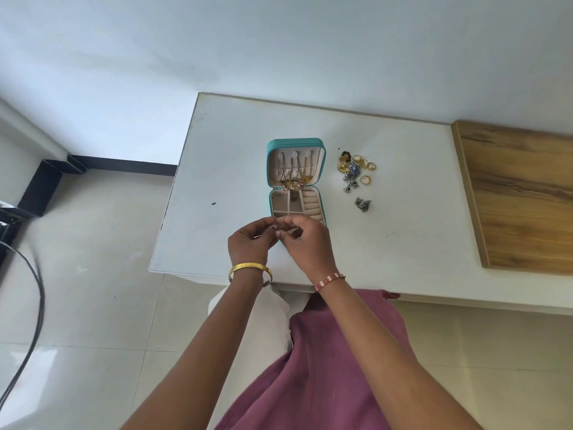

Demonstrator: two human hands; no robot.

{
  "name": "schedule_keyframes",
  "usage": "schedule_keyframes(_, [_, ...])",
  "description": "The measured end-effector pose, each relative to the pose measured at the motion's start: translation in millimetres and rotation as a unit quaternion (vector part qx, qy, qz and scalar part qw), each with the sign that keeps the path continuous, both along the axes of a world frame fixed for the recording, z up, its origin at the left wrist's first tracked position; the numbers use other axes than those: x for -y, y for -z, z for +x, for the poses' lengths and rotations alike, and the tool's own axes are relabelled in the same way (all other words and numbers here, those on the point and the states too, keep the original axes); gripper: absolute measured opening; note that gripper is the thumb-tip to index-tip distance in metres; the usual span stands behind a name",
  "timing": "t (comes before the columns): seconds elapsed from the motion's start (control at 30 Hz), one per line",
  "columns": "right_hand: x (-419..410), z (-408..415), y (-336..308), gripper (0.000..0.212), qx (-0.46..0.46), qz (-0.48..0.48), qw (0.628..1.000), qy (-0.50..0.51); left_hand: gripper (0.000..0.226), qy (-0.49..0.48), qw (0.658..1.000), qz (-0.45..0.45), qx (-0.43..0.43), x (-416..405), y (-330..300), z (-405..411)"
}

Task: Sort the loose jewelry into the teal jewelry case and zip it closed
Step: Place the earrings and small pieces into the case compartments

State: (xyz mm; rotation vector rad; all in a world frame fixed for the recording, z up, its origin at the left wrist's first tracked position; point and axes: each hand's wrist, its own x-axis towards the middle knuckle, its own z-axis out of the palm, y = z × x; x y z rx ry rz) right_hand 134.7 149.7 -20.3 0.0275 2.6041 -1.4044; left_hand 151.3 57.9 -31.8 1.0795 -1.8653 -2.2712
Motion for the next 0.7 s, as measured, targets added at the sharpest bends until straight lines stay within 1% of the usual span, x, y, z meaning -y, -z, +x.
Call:
schedule_keyframes(0.13, [2.3,-3.3,-1.4,0.017,0.001,0.005,1.0,0.017,0.025,-0.013,1.0,0.007,0.007,-1.9,-3.9,-3.0])
schedule_keyframes(0.23, [3.3,-10.5,-2.3,0.013,-0.001,0.004,0.999,0.04,0.021,-0.013,1.0,0.015,0.019,-1.2,-7.1,-9.7])
schedule_keyframes(0.43, [4.6,-18.9,-1.4,0.017,0.011,-0.009,0.998,0.057,0.023,0.039,0.998,-0.03,0.048,2.1,-6.6,-18.7])
schedule_keyframes(0.57, [-0.4,-17.5,-0.3,0.017,-0.002,-0.006,0.997,0.077,0.023,0.057,0.995,-0.077,0.041,3.8,-6.8,-16.9])
schedule_keyframes(0.7, [-16.3,-16.8,-0.6,0.016,-0.004,-0.023,0.994,0.108,0.023,0.053,0.996,-0.07,0.029,-0.1,-11.6,-10.7])
